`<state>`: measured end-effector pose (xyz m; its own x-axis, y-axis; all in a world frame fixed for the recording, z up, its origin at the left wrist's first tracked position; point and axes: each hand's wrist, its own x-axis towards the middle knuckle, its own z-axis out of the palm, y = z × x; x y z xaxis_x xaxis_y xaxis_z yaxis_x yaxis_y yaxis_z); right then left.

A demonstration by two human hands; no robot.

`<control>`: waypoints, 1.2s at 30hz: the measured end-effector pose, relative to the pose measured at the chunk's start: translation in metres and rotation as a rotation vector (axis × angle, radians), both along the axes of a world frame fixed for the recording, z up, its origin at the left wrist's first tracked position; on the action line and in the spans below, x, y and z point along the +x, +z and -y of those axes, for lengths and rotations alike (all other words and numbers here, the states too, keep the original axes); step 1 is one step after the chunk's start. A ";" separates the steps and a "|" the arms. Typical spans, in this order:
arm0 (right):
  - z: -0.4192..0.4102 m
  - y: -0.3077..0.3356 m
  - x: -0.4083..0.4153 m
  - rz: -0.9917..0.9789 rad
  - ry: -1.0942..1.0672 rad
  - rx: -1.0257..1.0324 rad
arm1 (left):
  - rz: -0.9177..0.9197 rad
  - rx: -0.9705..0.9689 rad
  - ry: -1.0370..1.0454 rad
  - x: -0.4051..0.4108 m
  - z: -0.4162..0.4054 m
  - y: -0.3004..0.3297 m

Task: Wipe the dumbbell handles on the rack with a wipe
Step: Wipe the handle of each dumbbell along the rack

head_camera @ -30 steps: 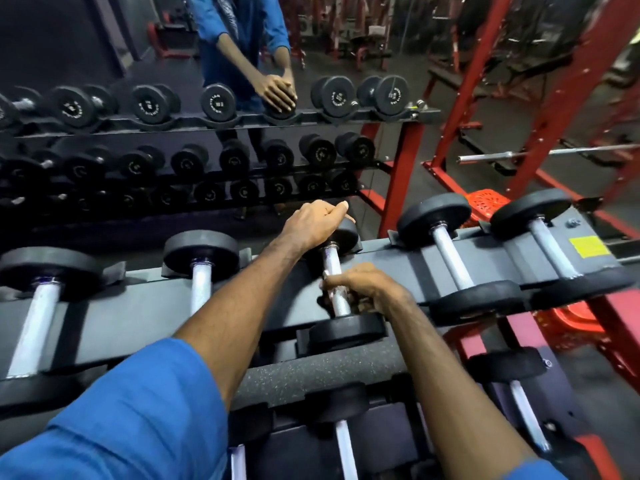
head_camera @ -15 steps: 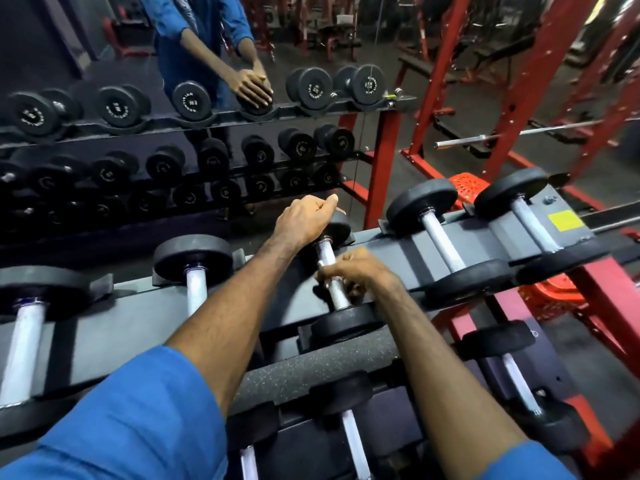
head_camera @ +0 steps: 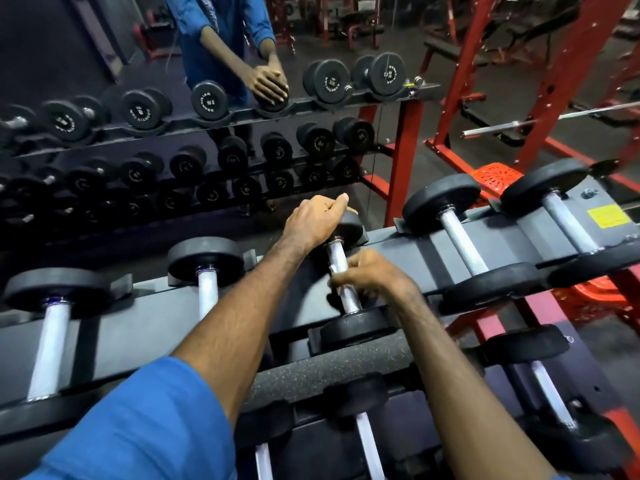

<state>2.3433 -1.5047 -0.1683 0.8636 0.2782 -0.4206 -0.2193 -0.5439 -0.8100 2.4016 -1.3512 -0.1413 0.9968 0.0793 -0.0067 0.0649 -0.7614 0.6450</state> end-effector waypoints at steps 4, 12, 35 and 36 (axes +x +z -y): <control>0.006 -0.010 -0.006 -0.054 0.029 -0.028 | 0.002 0.002 -0.002 0.002 0.000 -0.001; 0.018 -0.007 -0.014 -0.030 -0.002 0.121 | -0.011 0.014 -0.017 0.002 0.000 -0.001; -0.170 0.014 -0.100 0.568 -0.096 -0.239 | -0.046 0.112 -0.079 -0.075 -0.210 0.017; -0.180 0.012 -0.105 0.538 -0.084 -0.243 | -0.041 0.084 -0.103 -0.072 -0.210 0.014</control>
